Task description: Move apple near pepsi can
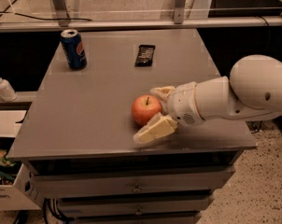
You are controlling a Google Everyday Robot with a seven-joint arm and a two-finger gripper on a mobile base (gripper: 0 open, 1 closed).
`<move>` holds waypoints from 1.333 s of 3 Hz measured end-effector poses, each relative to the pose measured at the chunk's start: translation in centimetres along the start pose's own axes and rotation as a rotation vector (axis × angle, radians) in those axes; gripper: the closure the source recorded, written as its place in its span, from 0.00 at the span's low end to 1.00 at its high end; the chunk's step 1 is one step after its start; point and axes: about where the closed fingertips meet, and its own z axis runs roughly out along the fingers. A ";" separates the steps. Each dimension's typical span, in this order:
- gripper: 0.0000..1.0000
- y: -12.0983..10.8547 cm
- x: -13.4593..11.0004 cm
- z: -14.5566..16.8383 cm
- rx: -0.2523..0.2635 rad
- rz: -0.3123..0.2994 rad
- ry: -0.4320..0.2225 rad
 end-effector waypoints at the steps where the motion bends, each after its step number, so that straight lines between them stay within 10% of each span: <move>1: 0.40 -0.7 -0.2 -0.3 0.009 0.009 -0.007; 4: 1.00 -3.0 -1.8 -2.5 0.046 0.100 -0.013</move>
Offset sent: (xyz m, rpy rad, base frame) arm 0.0222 -0.0325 0.0218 0.0209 0.0466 -0.0941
